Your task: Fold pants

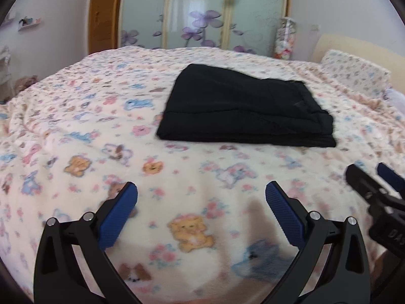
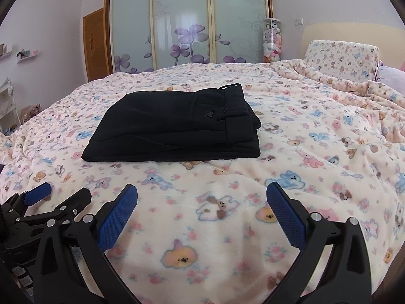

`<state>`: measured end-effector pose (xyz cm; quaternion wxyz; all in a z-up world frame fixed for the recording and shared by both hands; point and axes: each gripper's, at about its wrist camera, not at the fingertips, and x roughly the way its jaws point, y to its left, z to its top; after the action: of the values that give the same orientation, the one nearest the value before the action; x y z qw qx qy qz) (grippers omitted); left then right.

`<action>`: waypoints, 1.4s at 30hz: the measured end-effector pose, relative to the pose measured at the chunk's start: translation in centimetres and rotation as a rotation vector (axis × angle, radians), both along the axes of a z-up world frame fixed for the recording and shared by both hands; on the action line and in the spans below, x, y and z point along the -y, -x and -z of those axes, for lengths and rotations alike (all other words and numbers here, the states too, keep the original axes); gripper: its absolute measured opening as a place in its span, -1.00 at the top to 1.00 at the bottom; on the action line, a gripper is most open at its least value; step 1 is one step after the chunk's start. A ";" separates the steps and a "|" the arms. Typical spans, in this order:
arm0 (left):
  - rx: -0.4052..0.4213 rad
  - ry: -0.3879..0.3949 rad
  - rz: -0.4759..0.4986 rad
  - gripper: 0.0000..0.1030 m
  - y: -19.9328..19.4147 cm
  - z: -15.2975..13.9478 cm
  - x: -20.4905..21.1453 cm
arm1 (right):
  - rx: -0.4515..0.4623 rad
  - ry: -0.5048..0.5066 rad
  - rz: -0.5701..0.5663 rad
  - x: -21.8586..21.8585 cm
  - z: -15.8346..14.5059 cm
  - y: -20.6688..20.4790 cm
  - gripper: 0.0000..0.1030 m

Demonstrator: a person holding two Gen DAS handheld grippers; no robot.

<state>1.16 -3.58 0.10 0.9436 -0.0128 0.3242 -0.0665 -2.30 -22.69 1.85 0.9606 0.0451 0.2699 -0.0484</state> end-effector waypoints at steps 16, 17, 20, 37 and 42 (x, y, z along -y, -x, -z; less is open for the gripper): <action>-0.015 -0.034 -0.016 -0.97 -0.1 0.3 -0.1 | -0.011 -0.009 0.013 0.3 0.3 -0.2 -0.97; -0.015 -0.032 -0.015 -0.97 -0.1 0.3 -0.1 | -0.012 -0.009 0.013 0.3 0.4 -0.2 -0.97; -0.017 -0.033 -0.016 -0.97 -0.2 0.3 -0.1 | -0.013 -0.009 0.013 0.3 0.3 -0.2 -0.97; -0.031 -0.029 -0.020 -0.97 -0.3 0.5 -0.2 | -0.014 -0.009 0.012 0.3 0.4 -0.2 -0.97; -0.031 -0.029 -0.020 -0.97 -0.3 0.6 -0.2 | -0.014 -0.009 0.013 0.3 0.4 -0.2 -0.97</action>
<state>1.50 -3.35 -0.45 0.9391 -0.0033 0.3397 -0.0523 -2.06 -23.01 1.48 0.9581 0.0507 0.2768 -0.0535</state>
